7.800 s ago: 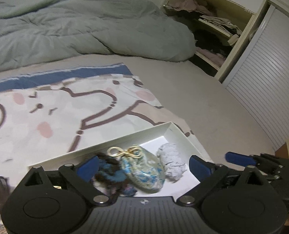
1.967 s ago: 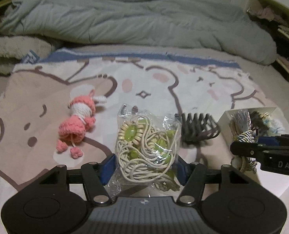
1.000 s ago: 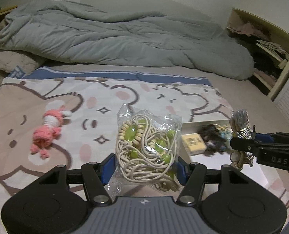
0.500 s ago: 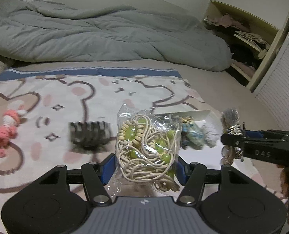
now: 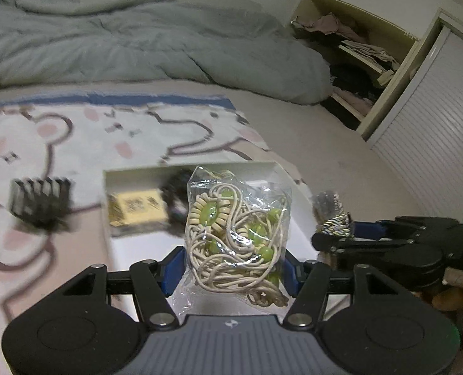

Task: Organize objects
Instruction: 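Release the cord bundle into the box with the right tool while the left tool releases the bag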

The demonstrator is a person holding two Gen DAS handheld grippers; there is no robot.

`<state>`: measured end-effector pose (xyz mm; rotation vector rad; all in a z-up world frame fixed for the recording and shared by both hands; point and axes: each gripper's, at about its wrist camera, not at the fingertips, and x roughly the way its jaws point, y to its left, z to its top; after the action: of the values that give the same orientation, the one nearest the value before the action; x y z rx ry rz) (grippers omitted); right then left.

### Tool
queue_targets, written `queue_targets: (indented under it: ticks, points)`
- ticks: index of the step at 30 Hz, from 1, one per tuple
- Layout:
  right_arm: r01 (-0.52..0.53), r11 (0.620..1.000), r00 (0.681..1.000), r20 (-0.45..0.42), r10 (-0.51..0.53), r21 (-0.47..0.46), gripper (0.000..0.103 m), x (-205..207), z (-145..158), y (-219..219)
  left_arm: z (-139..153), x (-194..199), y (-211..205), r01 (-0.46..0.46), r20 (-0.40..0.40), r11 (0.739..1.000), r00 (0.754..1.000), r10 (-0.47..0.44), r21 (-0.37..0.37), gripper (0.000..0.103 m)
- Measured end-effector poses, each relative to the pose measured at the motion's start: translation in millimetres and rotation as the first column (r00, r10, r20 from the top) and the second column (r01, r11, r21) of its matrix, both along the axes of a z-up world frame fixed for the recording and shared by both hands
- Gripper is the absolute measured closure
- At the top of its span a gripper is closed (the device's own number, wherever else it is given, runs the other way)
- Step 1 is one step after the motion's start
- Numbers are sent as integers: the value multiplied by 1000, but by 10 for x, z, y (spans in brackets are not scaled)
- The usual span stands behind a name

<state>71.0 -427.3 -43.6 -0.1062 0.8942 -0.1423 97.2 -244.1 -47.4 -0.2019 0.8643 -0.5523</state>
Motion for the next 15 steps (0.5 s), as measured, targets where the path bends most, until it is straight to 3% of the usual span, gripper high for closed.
queue_targets:
  ticks: [4,15]
  points:
    - [7,1000,1000,-26,-8,-26,55,-21,-74,-98,-183,17,-162,-5,-58,997,998,0,-78,41]
    - [39,997,994,-100,-46,-65,55,-54,-308,-379,-539,83,-541,-25,-179,985,984,-7,-173,41]
